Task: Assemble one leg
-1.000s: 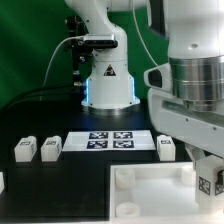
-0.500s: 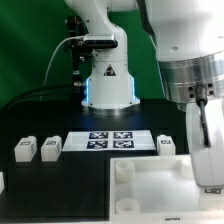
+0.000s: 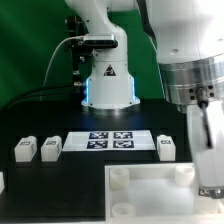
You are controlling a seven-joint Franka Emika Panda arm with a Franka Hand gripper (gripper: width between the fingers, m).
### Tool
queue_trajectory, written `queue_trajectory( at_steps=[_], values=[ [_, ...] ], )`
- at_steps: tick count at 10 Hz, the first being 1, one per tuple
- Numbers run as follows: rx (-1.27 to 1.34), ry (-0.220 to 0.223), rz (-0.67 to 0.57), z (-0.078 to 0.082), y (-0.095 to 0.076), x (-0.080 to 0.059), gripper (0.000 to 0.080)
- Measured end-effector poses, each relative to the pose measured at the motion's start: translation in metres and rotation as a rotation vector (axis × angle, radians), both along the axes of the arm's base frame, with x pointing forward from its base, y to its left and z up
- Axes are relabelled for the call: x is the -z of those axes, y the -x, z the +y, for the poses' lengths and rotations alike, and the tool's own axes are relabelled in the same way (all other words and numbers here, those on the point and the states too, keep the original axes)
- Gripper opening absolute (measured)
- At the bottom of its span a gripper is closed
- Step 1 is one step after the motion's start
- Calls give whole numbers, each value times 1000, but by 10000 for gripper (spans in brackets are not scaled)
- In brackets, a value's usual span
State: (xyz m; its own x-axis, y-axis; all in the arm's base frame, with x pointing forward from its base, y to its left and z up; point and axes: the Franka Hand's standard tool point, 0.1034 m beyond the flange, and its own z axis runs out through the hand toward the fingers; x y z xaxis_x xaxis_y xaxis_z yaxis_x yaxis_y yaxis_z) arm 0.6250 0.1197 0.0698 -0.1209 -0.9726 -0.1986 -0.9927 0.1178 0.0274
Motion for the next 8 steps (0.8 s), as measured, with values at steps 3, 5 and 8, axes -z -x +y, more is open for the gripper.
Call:
queue_trajectory(
  at_steps=[3, 5, 8],
  values=[
    [-422, -4, -49, 3, 7, -2, 648],
    [-615, -7, -88, 1, 7, -2, 649],
    [-1066, 29, -159, -3, -1, -2, 649]
  ],
)
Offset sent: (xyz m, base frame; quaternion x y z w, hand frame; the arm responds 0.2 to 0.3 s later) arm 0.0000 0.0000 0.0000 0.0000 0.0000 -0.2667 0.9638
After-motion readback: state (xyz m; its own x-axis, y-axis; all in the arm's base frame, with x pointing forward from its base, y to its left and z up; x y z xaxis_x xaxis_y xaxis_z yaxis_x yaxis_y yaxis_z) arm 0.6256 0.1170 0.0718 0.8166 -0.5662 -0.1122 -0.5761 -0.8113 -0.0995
